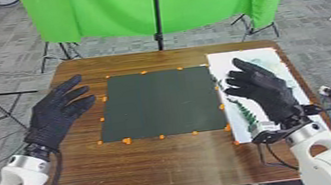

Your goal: Arrange flowers

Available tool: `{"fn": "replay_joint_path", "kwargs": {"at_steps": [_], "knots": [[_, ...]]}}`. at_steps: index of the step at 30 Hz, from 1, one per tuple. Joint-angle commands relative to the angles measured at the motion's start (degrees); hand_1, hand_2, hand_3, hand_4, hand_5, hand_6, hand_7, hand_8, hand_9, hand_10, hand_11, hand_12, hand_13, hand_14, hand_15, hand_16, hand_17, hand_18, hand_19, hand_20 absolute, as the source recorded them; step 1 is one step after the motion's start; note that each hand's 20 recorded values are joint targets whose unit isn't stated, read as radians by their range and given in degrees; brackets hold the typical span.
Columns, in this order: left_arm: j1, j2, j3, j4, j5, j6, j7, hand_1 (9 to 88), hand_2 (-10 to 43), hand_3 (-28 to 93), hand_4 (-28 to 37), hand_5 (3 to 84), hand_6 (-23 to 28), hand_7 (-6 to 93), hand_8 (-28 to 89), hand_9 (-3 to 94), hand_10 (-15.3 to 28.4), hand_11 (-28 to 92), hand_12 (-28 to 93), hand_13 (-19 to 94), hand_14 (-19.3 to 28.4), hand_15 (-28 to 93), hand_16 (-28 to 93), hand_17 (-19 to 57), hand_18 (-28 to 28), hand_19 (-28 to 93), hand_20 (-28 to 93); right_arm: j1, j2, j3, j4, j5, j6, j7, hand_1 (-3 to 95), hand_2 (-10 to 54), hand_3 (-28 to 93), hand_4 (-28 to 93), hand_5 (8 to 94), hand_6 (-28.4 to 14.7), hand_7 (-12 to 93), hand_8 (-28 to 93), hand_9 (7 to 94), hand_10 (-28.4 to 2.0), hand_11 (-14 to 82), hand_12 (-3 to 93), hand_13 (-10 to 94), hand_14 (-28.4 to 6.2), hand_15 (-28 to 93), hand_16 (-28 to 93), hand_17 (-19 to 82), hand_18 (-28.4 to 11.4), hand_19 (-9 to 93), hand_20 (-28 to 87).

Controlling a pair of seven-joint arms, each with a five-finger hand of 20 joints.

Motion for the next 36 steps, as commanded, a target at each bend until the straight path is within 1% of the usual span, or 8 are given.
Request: {"fn": "replay_joint_path", "kwargs": {"at_steps": [1, 7, 11, 19, 22, 27, 32, 36], "knots": [[1.6, -1.54, 1.14, 0.30, -0.17, -0.25, 0.88, 25.4, -1.2, 71, -26.9, 34.4, 2.0, 24.9, -12, 30.4, 13.3, 30, 14, 28, 15.9, 48, -3, -6.9, 23.7, 55, 10, 1.1, 1.3, -0.5, 0.0, 0.8, -0.5, 1.5, 12.2, 9.8, 88, -25, 30.9, -4.4, 13, -11, 31.3, -13.7, 8.9, 19.8, 27, -11.9, 11, 30, 2, -22.0, 49, 23], [3.8, -2.48, 0.49, -0.70, -0.11, -0.06, 1.72, 25.4, -1.2, 71, -26.9, 34.4, 2.0, 24.9, -12, 30.4, 13.3, 31, 14, 28, 15.9, 48, -3, -6.9, 23.7, 55, 10, 1.7, 3.1, -1.1, 0.2, 0.2, 2.6, 0.5, 14.0, 6.8, 87, -26, 30.9, -4.4, 13, -11, 31.6, -13.6, 9.2, 20.0, 27, -11.8, 11, 30, 2, -22.0, 49, 23], [4.8, -1.35, -0.99, -1.37, -0.24, 1.16, 2.54, 25.4, -1.1, 71, -26.9, 34.3, 2.0, 25.0, -12, 30.4, 13.2, 31, 14, 28, 16.0, 48, -3, -7.0, 23.7, 55, 10, 1.6, 6.0, -1.3, -0.7, -4.3, 8.5, -2.1, 15.0, -1.8, 83, -28, 31.1, -4.4, 14, -12, 33.9, -13.6, 13.5, 19.9, 30, -11.3, 16, 28, 4, -22.1, 51, 24], [9.8, -0.62, -5.49, -3.24, -0.52, 1.95, 2.03, 25.3, -1.2, 71, -26.7, 34.3, 2.0, 24.8, -12, 30.3, 13.3, 31, 14, 28, 15.9, 48, -3, -6.9, 23.7, 55, 10, -2.5, 16.8, -0.5, -5.0, -22.7, 27.2, 1.8, 20.3, -9.5, 75, -28, 45.1, -5.4, 36, -21, 46.6, -14.2, 52.9, 23.4, 45, -12.1, 69, 13, 21, -19.9, 78, 35], [11.7, -0.47, -6.98, -4.00, -0.54, 2.09, 2.35, 25.3, -1.2, 71, -26.7, 34.2, 1.9, 24.9, -12, 30.4, 13.2, 31, 14, 28, 16.0, 48, -3, -6.9, 23.7, 55, 10, -4.7, 18.6, 1.6, -6.7, -31.1, 24.7, 5.7, 24.7, -9.5, 72, -28, 57.2, -2.4, 49, -24, 55.0, -14.1, 58.3, 25.6, 56, -13.3, 79, 19, 28, -19.5, 87, 39], [15.6, -1.33, -9.28, -5.35, -0.53, 2.65, 2.75, 25.3, -1.3, 71, -26.7, 34.1, 1.9, 24.9, -12, 30.4, 13.2, 31, 14, 28, 16.0, 48, -3, -7.0, 23.7, 55, 10, -5.1, 21.9, 0.0, -7.6, -49.9, 10.6, 12.7, 33.3, -9.5, 55, -28, 73.2, -0.6, 52, -23, 74.9, -12.9, 61.4, 32.7, 68, -13.6, 81, 28, 38, -21.2, 93, 47], [14.9, -1.11, -9.12, -5.15, -0.66, 2.68, 2.48, 25.3, -1.3, 71, -26.7, 34.2, 1.9, 24.9, -12, 30.4, 13.2, 31, 14, 28, 16.0, 47, -3, -7.0, 23.7, 55, 10, -4.8, 22.9, -0.8, -7.3, -51.3, -4.8, 19.6, 35.5, -8.2, 15, -17, 75.7, -0.6, 53, -21, 77.4, -12.6, 61.4, 36.3, 70, -13.7, 80, 31, 40, -21.9, 93, 50], [15.3, -1.15, -9.07, -5.44, -0.56, 2.56, 2.71, 25.3, -1.4, 71, -26.8, 34.2, 1.9, 24.9, -12, 30.4, 13.2, 31, 14, 28, 16.0, 47, -3, -7.0, 23.7, 55, 10, -4.5, 23.6, -3.7, -6.5, -54.1, -5.5, 20.7, 28.5, -6.0, 9, -13, 74.2, -1.4, 51, -21, 77.5, -12.6, 61.3, 36.6, 69, -14.3, 80, 31, 39, -21.9, 93, 50]]}}
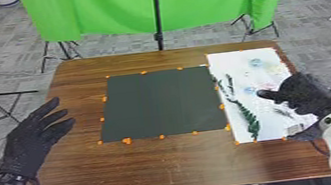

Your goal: Arrange flowers

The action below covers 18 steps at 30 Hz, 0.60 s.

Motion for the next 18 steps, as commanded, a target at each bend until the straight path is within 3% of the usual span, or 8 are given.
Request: {"fn": "replay_joint_path", "kwargs": {"at_steps": [1, 8, 12, 17, 18], "knots": [[0.3, -0.49, 0.18, -0.27, -0.26, 0.53, 0.04, 25.3, -1.3, 71, -26.8, 34.2, 1.9, 24.9, -12, 30.4, 13.2, 31, 14, 28, 16.0, 47, -2, -7.0, 23.7, 55, 10, 0.4, 1.5, -5.0, 1.5, -1.4, -10.3, 4.1, 27.5, -6.0, 11, -14, 74.1, -1.5, 50, -20, 77.4, -12.6, 61.3, 36.6, 68, -14.4, 81, 31, 39, -21.9, 93, 50], [-0.1, 0.07, 0.45, -0.12, -0.52, 1.90, -0.03, 25.2, -1.3, 71, -26.7, 34.3, 1.9, 24.9, -12, 30.4, 13.3, 30, 14, 28, 15.9, 47, -2, -7.0, 23.7, 55, 10, 3.9, 4.0, -10.6, 4.2, -6.7, -12.5, 6.8, 24.8, -5.9, 20, -18, 74.0, -2.0, 48, -20, 75.4, -13.3, 60.8, 36.6, 68, -14.5, 81, 30, 39, -21.8, 93, 49], [-0.8, 0.07, 0.81, 0.06, -0.47, 2.10, -0.66, 25.2, -1.4, 71, -26.8, 34.3, 1.9, 24.9, -12, 30.4, 13.3, 30, 14, 28, 16.0, 47, -2, -7.0, 23.7, 55, 10, 6.0, 5.6, -13.6, 5.5, -10.7, -13.3, 8.2, 20.7, -6.1, 35, -26, 73.8, -2.0, 48, -19, 74.9, -13.4, 60.6, 36.4, 68, -14.6, 81, 30, 39, -21.6, 93, 49], [-0.8, 0.04, 0.63, 0.06, -0.37, 2.49, -0.93, 25.2, -1.4, 71, -26.7, 34.3, 1.9, 24.8, -12, 30.4, 13.3, 30, 14, 28, 16.0, 47, -2, -7.0, 23.7, 55, 10, 8.6, 7.0, -15.6, 6.6, -12.9, -16.0, 9.3, 16.5, -6.6, 45, -28, 73.8, -1.9, 48, -19, 74.9, -13.4, 60.6, 35.9, 68, -14.6, 81, 29, 39, -21.6, 93, 49], [-0.8, 0.07, 0.64, 0.04, -0.36, 2.58, -0.92, 25.3, -1.4, 71, -26.8, 34.3, 1.9, 24.8, -12, 30.4, 13.3, 30, 14, 28, 15.9, 47, -2, -7.0, 23.7, 55, 10, 9.1, 7.1, -15.9, 7.0, -12.6, -16.9, 9.3, 13.3, -6.8, 52, -28, 73.9, -1.9, 48, -20, 75.0, -13.4, 60.6, 35.9, 68, -14.6, 81, 29, 39, -21.7, 93, 49]]}}
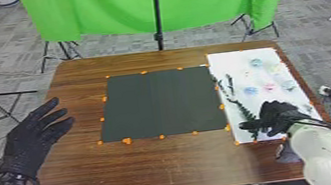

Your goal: Arrange flowers

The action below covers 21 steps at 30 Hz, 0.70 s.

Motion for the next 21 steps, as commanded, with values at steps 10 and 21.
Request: {"fn": "replay_joint_path", "kwargs": {"at_steps": [10, 21], "knots": [[-0.9, 0.46, 0.48, 0.46, -0.21, 0.60, -1.37, 25.3, -1.4, 71, -26.7, 34.3, 1.9, 24.7, -12, 30.5, 13.3, 30, 14, 28, 16.0, 47, -2, -7.0, 23.7, 54, 10, 7.7, 3.6, -9.2, 5.7, -3.6, -14.1, 1.6, 14.4, -9.0, 61, -28, 73.6, -1.5, 48, -20, 75.0, -13.1, 60.5, 36.0, 68, -14.1, 81, 30, 39, -21.6, 93, 48], [-1.6, 0.97, 0.74, 0.87, -0.26, 0.76, -2.13, 25.3, -1.4, 71, -26.7, 34.3, 1.9, 24.7, -12, 30.5, 13.3, 30, 14, 28, 16.0, 47, -2, -7.0, 23.7, 55, 10, 7.0, 2.7, -13.8, 9.2, -4.9, -14.6, 2.5, 28.5, -9.5, 65, -28, 81.9, 2.0, 51, -20, 82.3, -10.1, 66.3, 41.0, 76, -11.7, 85, 35, 47, -22.3, 93, 63]]}}
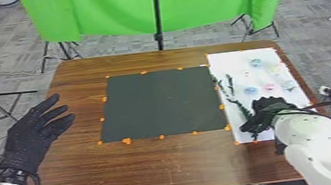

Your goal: Arrange flowers

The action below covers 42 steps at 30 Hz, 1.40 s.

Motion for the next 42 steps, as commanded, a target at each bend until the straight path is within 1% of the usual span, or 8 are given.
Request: {"fn": "replay_joint_path", "kwargs": {"at_steps": [1, 7, 16, 18, 20, 22, 30, 42], "knots": [[-0.3, 0.26, 0.41, 0.83, -0.27, 0.20, -1.34, 25.4, -1.3, 71, -26.8, 34.3, 1.9, 24.7, -12, 30.5, 13.3, 30, 14, 28, 16.0, 47, -2, -7.0, 23.7, 55, 10, -4.4, -1.2, -3.7, 6.0, 0.8, -1.1, -0.4, 29.3, -9.5, 67, -28, 82.5, 2.4, 51, -20, 82.9, -9.8, 67.1, 41.7, 76, -11.6, 86, 35, 48, -22.3, 93, 64], [0.1, 0.14, 0.36, 0.67, -0.24, 0.25, -1.29, 25.5, -1.3, 71, -26.7, 34.3, 1.9, 24.5, -11, 30.5, 13.3, 30, 14, 28, 16.0, 47, -2, -7.0, 23.7, 54, 10, -6.9, -2.3, -2.3, 8.4, 2.5, 3.0, -4.4, 37.8, -9.5, 77, -28, 84.3, 3.1, 53, -6, 86.0, -8.8, 68.7, 43.4, 79, -10.9, 86, 37, 50, -22.1, 93, 67], [1.0, -0.68, 0.20, 0.35, -0.15, 0.54, -0.98, 25.5, -1.1, 71, -26.5, 34.3, 1.9, 24.7, -12, 30.5, 13.2, 30, 14, 28, 16.0, 47, -2, -7.0, 23.7, 55, 10, -10.3, -3.3, 0.2, 9.1, 2.8, 10.7, -4.9, 34.8, -9.5, 91, -21, 83.6, -2.4, 60, 9, 89.1, -9.2, 61.6, 35.7, 82, -8.9, 78, 32, 51, -19.7, 93, 60], [1.0, -0.87, 0.17, 0.38, -0.14, 0.43, -0.89, 25.5, -1.2, 71, -26.6, 34.3, 1.9, 24.8, -12, 30.5, 13.2, 30, 14, 28, 16.0, 47, -2, -7.0, 23.7, 55, 10, -10.4, -3.6, 0.6, 8.8, 3.6, 12.0, -3.9, 33.8, -9.1, 92, -18, 84.7, -3.7, 58, 8, 90.9, -8.4, 58.7, 33.8, 85, -7.9, 74, 31, 52, -19.3, 93, 58], [1.2, -1.08, 0.11, 0.32, -0.14, 0.29, -0.72, 25.5, -1.2, 71, -26.5, 34.3, 1.9, 24.8, -12, 30.5, 13.2, 30, 14, 28, 16.0, 47, -2, -7.0, 23.7, 55, 10, -10.8, -4.0, 1.2, 8.3, 4.3, 13.9, -3.0, 30.4, -2.9, 93, -14, 91.7, -3.8, 53, -14, 88.3, -8.0, 63.2, 31.3, 83, -6.9, 78, 27, 52, -17.7, 93, 63], [1.6, -1.24, 0.10, 0.19, -0.12, 0.24, -0.28, 25.5, -1.2, 71, -26.6, 34.3, 1.9, 24.8, -12, 30.5, 13.2, 30, 14, 28, 16.0, 47, -2, -7.0, 23.7, 55, 10, -11.0, -4.6, 2.2, 7.6, 5.4, 14.6, -2.0, 29.8, -1.6, 93, -11, 92.7, -4.7, 53, -19, 88.4, -7.9, 63.5, 30.4, 83, -6.5, 78, 26, 54, -17.5, 93, 64], [2.0, -1.56, -0.33, -0.10, -0.03, 0.19, 0.56, 25.6, -1.2, 71, -26.6, 34.3, 1.9, 24.9, -12, 30.5, 13.3, 30, 14, 28, 16.0, 47, -2, -7.0, 23.7, 54, 10, -12.1, -6.0, 5.8, 4.1, 6.7, 17.5, -1.5, 31.0, -1.6, 93, -5, 93.6, -6.9, 46, -7, 89.1, -8.9, 61.7, 30.8, 83, -7.8, 79, 27, 53, -18.2, 93, 68], [1.3, -0.95, -0.48, -0.06, -0.14, 0.91, 0.37, 25.7, -1.1, 71, -26.4, 34.3, 1.9, 24.9, -12, 30.4, 13.3, 30, 14, 28, 15.9, 47, -2, -7.0, 23.7, 54, 10, -12.6, -4.9, 9.7, -2.4, 8.2, 26.1, -3.9, 31.0, -1.3, 93, -3, 93.7, -8.4, 47, -10, 89.0, -9.7, 63.6, 30.4, 82, -9.2, 83, 27, 52, -18.6, 93, 71]]}}
